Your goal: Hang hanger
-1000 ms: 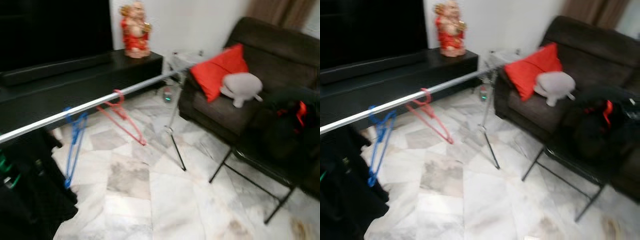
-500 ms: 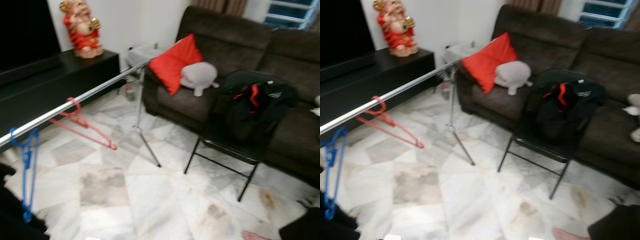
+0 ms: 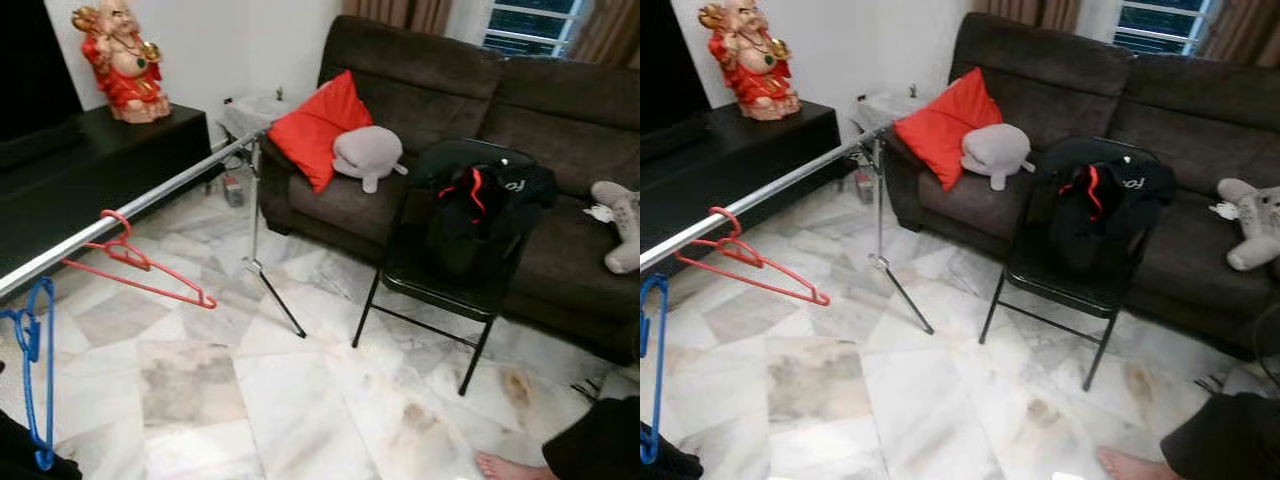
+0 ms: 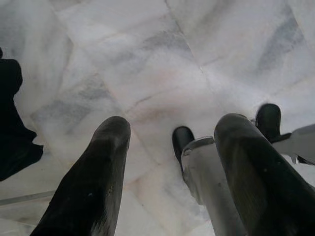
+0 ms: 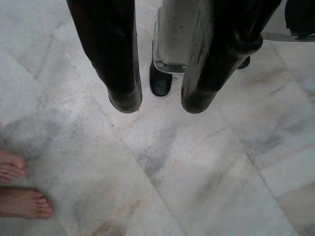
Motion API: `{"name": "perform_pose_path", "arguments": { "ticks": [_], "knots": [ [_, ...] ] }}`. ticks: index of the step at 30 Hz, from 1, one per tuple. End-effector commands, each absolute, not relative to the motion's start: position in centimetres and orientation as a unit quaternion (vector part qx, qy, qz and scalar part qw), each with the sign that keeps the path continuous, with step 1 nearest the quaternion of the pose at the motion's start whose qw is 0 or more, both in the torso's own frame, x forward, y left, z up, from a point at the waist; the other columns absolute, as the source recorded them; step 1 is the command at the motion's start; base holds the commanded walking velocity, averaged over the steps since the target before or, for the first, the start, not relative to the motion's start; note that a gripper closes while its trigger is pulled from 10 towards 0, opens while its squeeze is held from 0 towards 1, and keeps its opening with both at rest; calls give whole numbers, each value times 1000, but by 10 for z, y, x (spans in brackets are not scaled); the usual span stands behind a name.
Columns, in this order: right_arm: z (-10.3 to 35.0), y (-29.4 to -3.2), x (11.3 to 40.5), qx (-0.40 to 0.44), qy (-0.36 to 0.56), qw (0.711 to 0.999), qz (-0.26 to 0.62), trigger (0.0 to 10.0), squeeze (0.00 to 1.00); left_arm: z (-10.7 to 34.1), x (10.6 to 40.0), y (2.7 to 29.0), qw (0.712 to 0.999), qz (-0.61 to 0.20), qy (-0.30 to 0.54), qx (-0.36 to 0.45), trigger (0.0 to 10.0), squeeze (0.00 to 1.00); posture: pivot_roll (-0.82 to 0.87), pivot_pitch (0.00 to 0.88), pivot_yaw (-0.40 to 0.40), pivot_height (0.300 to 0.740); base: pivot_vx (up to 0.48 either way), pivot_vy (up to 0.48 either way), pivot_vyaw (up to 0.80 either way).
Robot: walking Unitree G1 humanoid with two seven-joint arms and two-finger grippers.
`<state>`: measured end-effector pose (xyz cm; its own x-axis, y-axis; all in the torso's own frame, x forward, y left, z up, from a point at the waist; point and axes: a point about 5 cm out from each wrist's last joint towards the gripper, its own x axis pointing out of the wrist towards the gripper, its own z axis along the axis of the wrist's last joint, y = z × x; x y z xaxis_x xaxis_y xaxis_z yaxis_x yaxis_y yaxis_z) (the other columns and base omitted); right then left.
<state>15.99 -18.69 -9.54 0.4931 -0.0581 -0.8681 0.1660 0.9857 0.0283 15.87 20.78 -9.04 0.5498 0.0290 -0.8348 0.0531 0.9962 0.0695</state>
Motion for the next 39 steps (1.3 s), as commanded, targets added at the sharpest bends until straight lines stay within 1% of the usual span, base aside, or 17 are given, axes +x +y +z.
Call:
{"name": "perform_pose_path", "arguments": {
  "ticks": [1,13,33,39],
  "knots": [
    [-94,-187,162,60,493,865,-71,10000,0,-91,157,209,878,-4,478,43,10000,0,87,0,-39,740,285,0,0],
    [-93,-186,165,58,490,867,-72,10000,0,-91,157,210,877,-4,478,43,10000,0,88,0,-37,740,315,0,-704],
    [-91,-186,169,59,481,872,-74,10000,0,-91,157,210,877,-7,479,43,10000,0,87,0,-35,740,330,0,0],
    [-90,-185,172,50,472,878,-65,10000,0,-91,157,210,877,-7,479,44,10000,0,88,0,-35,740,331,0,73]
  ]
}}
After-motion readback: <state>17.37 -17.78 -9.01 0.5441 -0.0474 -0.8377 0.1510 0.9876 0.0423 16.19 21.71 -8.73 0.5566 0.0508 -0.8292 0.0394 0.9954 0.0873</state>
